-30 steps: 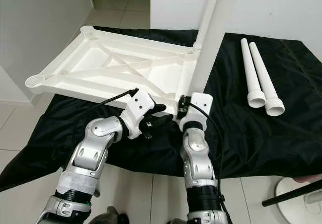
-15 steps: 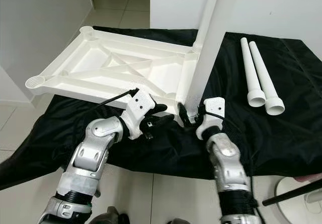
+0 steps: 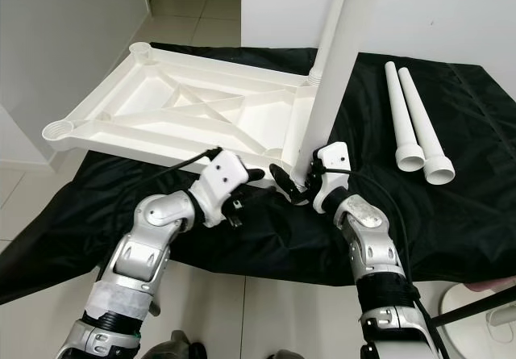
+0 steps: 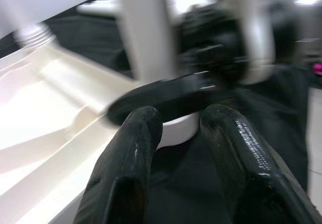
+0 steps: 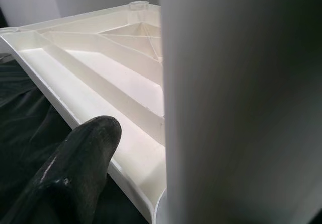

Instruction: Building children table

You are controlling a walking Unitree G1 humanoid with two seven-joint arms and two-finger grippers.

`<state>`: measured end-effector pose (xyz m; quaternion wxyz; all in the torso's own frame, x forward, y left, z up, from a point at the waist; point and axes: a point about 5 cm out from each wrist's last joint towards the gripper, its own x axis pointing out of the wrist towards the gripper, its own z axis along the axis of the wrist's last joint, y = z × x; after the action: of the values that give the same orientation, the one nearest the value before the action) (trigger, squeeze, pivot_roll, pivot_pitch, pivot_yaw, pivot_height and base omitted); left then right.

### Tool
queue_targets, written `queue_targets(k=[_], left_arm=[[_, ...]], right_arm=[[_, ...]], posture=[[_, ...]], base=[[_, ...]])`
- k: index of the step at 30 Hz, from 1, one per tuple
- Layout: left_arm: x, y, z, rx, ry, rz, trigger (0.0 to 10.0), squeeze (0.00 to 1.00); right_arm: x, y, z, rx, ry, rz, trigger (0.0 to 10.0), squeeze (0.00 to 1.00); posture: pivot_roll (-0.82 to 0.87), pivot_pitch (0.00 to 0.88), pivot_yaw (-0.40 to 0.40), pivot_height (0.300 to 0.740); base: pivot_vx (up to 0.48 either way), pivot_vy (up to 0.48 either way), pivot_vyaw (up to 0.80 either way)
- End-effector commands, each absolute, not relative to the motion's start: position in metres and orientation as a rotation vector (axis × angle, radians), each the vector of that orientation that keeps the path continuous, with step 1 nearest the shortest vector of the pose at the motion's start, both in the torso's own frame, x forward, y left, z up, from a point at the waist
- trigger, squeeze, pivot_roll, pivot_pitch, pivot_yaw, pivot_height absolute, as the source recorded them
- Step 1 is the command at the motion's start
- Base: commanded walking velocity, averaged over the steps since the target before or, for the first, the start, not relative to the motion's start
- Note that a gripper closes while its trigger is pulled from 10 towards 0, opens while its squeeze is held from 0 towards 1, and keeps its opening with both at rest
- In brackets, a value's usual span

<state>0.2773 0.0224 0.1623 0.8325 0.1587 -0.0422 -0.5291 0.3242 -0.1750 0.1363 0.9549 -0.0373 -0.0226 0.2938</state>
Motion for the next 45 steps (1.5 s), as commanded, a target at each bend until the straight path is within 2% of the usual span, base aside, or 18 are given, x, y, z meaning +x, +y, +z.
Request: queue_targets(k=[1, 2, 3, 4, 7, 8, 15, 16, 17, 18, 23, 30, 32, 35, 38, 45], left_arm=[[0.278, 0.021, 0.153, 0.290, -0.096, -0.932, 10.0, 0.00], [0.277, 0.020, 0.152, 0.285, -0.094, -0.936, 10.0, 0.00], [0.277, 0.020, 0.152, 0.285, -0.094, -0.936, 10.0, 0.00], [0.275, 0.020, 0.151, 0.286, -0.092, -0.941, 10.0, 0.00], [0.274, 0.020, 0.150, 0.288, -0.090, -0.943, 10.0, 0.00], [0.275, 0.020, 0.149, 0.288, -0.090, -0.939, 10.0, 0.00], [0.278, 0.025, 0.149, 0.277, -0.092, -0.905, 10.0, 0.00], [0.279, 0.025, 0.149, 0.273, -0.093, -0.900, 10.0, 0.00], [0.279, 0.025, 0.149, 0.273, -0.093, -0.900, 10.0, 0.00], [0.279, 0.025, 0.149, 0.270, -0.093, -0.898, 10.0, 0.00], [0.279, 0.025, 0.148, 0.260, -0.093, -0.897, 10.0, 0.00], [0.284, 0.027, 0.149, 0.258, -0.091, -0.876, 10.0, 0.00], [0.284, 0.027, 0.150, 0.257, -0.091, -0.875, 10.0, 0.00], [0.285, 0.028, 0.150, 0.252, -0.090, -0.870, 10.0, 0.00], [0.286, 0.028, 0.149, 0.252, -0.090, -0.868, 10.0, 0.00], [0.288, 0.030, 0.152, 0.249, -0.093, -0.858, 10.0, 0.00]], right_arm=[[0.326, -0.175, 0.134, -0.097, -0.036, 0.624, 10.0, 0.00], [0.327, -0.176, 0.134, -0.093, -0.032, 0.629, 4.7, 0.00], [0.327, -0.176, 0.134, -0.093, -0.032, 0.629, 4.7, 0.00], [0.328, -0.179, 0.134, -0.092, -0.029, 0.627, 2.1, 0.00], [0.329, -0.181, 0.134, -0.091, -0.028, 0.626, 2.1, 0.00], [0.328, -0.185, 0.132, -0.085, -0.020, 0.623, 0.0, 0.00], [0.323, -0.194, 0.123, -0.080, 0.007, 0.596, 0.0, 0.00], [0.323, -0.195, 0.122, -0.071, 0.010, 0.584, 5.1, 0.00], [0.323, -0.195, 0.122, -0.071, 0.010, 0.584, 5.1, 0.00], [0.323, -0.195, 0.121, -0.054, 0.009, 0.567, 10.0, 0.00], [0.325, -0.194, 0.122, -0.049, 0.007, 0.477, 10.0, 0.00], [0.324, -0.176, 0.123, -0.023, 0.003, 0.158, 10.0, 0.00], [0.324, -0.176, 0.123, -0.019, 0.008, 0.134, 10.0, 0.00], [0.320, -0.166, 0.118, 0.051, 0.039, -0.048, 10.0, 0.00], [0.317, -0.156, 0.116, 0.091, 0.055, -0.143, 10.0, 0.00], [0.314, -0.137, 0.124, 0.109, 0.009, -0.151, 10.0, 0.00]], posture=[[0.00, 0.000, 0.004, 0.740], [0.00, 0.000, 0.003, 0.740], [0.00, 0.000, 0.003, 0.740], [0.01, 0.000, 0.003, 0.740], [0.01, 0.000, 0.003, 0.740], [0.01, 0.000, 0.002, 0.740], [0.00, 0.000, -0.001, 0.740], [0.00, 0.000, 0.001, 0.740], [0.00, 0.000, 0.001, 0.740], [-0.01, 0.000, 0.002, 0.740], [-0.01, 0.000, 0.002, 0.740], [-0.02, 0.000, -0.004, 0.740], [-0.02, 0.000, -0.004, 0.740], [-0.02, 0.000, -0.006, 0.740], [-0.02, 0.000, -0.006, 0.740], [-0.01, 0.000, -0.003, 0.740]], base=[[0.000, 0.000, 0.00], [0.000, 0.000, 0.00], [0.000, 0.000, 0.00], [0.000, 0.000, 0.00], [0.000, 0.000, 0.00], [0.000, 0.000, 0.00], [0.000, 0.000, 0.00], [0.000, 0.000, 0.00], [0.000, 0.000, 0.00], [0.000, 0.000, 0.00], [0.000, 0.000, 0.00], [0.000, 0.000, 0.00], [0.000, 0.000, 0.00], [0.000, 0.000, 0.00], [0.000, 0.000, 0.00], [0.000, 0.000, 0.00]])
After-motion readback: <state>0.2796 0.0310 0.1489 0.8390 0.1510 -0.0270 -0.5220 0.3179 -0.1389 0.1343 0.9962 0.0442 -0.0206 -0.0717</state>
